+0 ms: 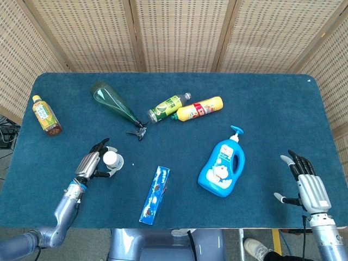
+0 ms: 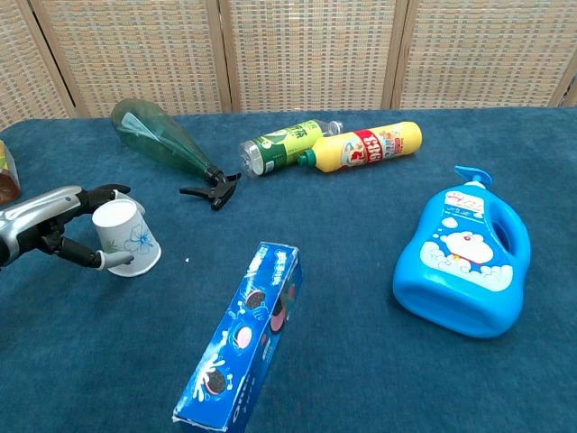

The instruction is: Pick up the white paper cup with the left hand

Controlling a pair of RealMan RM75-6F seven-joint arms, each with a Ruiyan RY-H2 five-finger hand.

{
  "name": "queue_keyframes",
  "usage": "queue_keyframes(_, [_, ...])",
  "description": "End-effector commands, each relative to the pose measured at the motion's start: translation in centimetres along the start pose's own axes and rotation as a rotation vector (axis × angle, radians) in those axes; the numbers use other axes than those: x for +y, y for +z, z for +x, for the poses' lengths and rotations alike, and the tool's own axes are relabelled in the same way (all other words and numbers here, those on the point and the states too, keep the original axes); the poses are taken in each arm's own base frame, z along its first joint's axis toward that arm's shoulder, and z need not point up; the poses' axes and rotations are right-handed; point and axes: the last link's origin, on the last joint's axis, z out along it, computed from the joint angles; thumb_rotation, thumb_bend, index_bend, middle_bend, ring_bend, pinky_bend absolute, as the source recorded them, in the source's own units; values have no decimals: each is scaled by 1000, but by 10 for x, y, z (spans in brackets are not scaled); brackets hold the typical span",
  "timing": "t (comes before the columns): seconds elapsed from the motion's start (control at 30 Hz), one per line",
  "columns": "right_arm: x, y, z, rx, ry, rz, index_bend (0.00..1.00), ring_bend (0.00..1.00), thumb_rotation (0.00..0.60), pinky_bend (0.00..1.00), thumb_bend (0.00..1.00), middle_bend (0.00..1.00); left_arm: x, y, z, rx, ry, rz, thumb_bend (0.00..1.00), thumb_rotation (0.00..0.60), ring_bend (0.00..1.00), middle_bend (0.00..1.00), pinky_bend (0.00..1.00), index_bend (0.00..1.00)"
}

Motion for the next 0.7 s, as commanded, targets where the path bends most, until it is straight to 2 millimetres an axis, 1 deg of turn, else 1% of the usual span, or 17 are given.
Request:
queue_keyframes(0.03, [0, 0, -1, -1, -3, 0, 0, 0, 600, 0, 92, 0, -1, -2, 4, 12, 12, -10, 274, 527, 0, 0, 0, 132])
queue_keyframes(0.1, [0, 0, -1, -3, -6, -1, 0, 0, 600, 0, 92, 0, 0, -4, 10, 36, 17, -22, 274, 517, 0, 0, 0, 68])
queue_keyframes(0.17, [0, 0, -2, -3, -6, 0, 0, 0, 600, 0, 92, 0, 2, -6, 15, 56, 19, -34, 274, 515, 0, 0, 0, 28])
queue_keyframes(0.33, [0, 1, -2, 2, -17, 2, 0, 0, 600, 0, 93, 0, 6, -12, 29, 120, 26, -70, 274, 514, 0, 0, 0, 13])
queue_keyframes(0.43, [0, 1, -2, 4, -23, 1, 0, 0, 600, 0, 92, 0, 8, -21, 45, 214, 78, -108, 275, 514, 0, 0, 0, 13])
queue_keyframes(0.47, [1, 1, -2, 6, -28, -1, 0, 0, 600, 0, 92, 0, 6, -33, 62, 307, 180, -126, 275, 514, 0, 0, 0, 11])
queue_keyframes(0.53, [1, 1, -2, 8, -34, -3, 0, 0, 600, 0, 92, 0, 6, -46, 67, 341, 241, -119, 275, 514, 0, 0, 0, 5])
queue_keyframes(0.63, [1, 2, -3, 12, -43, -6, 0, 0, 600, 0, 92, 0, 2, -66, 76, 363, 406, -65, 275, 514, 0, 0, 0, 0])
queue_keyframes(0.67, [2, 2, -2, 15, -58, -7, 0, 0, 600, 0, 92, 0, -1, -79, 82, 372, 512, -25, 275, 514, 0, 0, 0, 0])
queue_keyframes(0.7, [2, 2, -2, 17, -68, -8, 0, 0, 600, 0, 92, 0, -1, -88, 83, 368, 557, 3, 275, 514, 0, 0, 0, 0])
